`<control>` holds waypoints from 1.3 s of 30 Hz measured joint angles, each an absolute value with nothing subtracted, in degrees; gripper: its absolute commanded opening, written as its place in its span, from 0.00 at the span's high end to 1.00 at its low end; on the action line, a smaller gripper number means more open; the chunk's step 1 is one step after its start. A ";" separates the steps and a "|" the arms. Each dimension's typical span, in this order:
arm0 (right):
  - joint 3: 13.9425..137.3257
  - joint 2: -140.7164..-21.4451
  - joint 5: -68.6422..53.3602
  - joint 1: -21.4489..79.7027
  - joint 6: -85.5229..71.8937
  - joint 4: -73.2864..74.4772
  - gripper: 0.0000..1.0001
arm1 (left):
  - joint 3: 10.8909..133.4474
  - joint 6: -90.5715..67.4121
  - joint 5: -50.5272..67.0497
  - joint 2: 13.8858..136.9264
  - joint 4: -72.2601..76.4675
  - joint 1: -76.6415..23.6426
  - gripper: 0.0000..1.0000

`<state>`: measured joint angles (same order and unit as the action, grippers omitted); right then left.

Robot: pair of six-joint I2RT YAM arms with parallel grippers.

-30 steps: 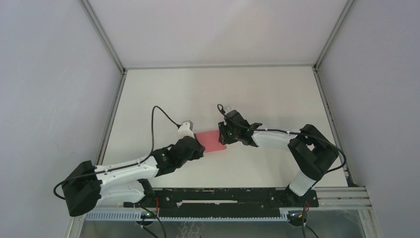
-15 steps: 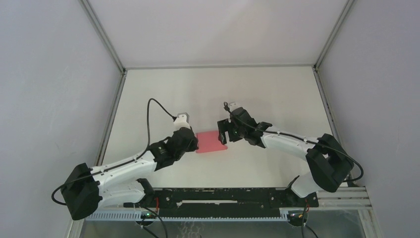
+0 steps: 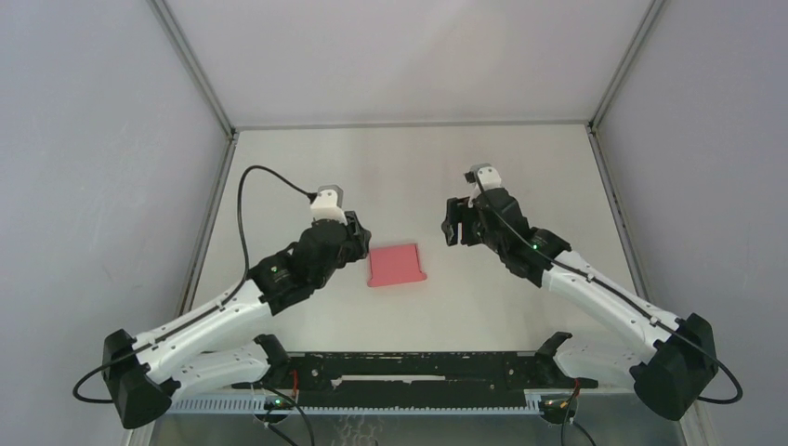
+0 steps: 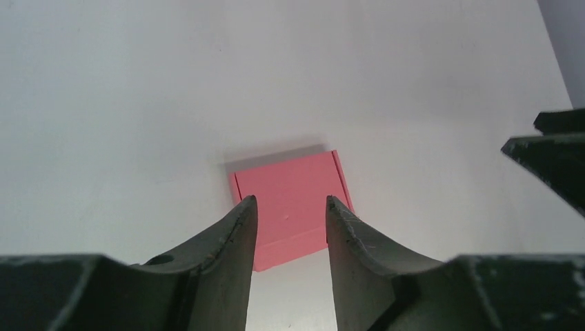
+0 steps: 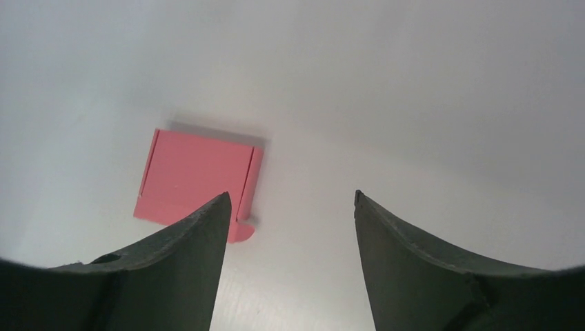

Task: Fold the paper box
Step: Close the paper box at the center of the board.

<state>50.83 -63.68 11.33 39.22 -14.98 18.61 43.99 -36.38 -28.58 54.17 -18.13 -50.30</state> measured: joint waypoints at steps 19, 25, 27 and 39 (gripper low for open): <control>41.82 -75.85 7.31 45.60 -14.92 14.24 0.41 | 56.82 -27.81 -17.04 85.17 -19.53 -34.87 0.55; 43.72 -80.55 6.09 43.75 -12.86 11.70 0.61 | 62.61 -26.30 -10.74 90.04 -19.44 -29.28 0.56; 45.60 -82.13 4.89 42.46 -12.67 11.57 0.63 | 63.35 -26.28 -9.15 90.39 -19.07 -28.93 0.55; 47.77 -88.86 -3.40 39.38 -11.18 6.83 0.61 | 63.13 -25.98 -5.43 92.92 -15.53 -29.15 0.54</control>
<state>47.77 -88.86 -3.40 39.38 -11.18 6.83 63.13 -25.98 -5.43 92.92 -15.53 -29.15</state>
